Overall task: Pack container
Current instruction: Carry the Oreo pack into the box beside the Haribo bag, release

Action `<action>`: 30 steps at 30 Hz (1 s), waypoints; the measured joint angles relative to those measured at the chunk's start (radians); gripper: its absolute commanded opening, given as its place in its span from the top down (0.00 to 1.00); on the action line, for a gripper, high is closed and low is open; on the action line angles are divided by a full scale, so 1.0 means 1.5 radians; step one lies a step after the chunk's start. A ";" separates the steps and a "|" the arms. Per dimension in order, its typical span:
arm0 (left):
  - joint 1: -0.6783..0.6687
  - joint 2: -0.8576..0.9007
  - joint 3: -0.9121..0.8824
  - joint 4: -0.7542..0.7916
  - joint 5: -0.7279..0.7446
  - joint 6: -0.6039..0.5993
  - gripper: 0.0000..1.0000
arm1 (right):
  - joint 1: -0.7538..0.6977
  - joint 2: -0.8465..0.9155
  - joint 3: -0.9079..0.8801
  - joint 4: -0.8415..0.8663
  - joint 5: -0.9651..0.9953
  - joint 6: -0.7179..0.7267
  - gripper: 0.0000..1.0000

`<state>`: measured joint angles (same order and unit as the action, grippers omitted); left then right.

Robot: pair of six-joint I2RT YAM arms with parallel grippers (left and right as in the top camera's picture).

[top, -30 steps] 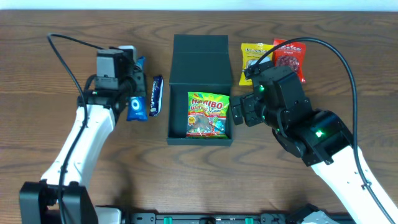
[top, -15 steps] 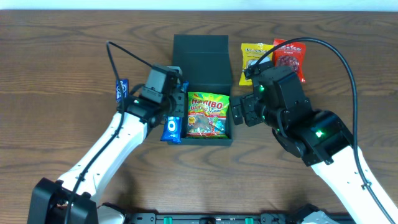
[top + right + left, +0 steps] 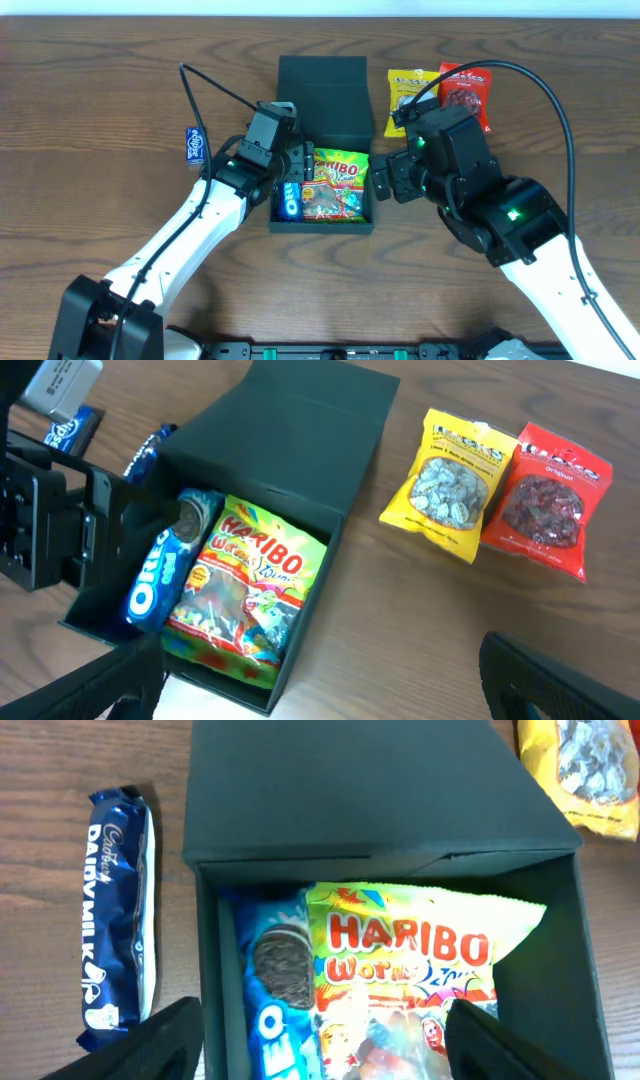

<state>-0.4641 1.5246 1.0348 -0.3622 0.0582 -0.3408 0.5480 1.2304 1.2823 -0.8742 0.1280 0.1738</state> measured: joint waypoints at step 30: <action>0.171 0.000 0.000 0.000 -0.077 0.053 0.18 | 0.000 0.000 0.000 0.000 -0.018 0.000 0.01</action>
<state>-0.2070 1.5246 1.0348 -0.3626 -0.0566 -0.2607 0.5480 1.2304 1.2823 -0.8745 0.1013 0.1738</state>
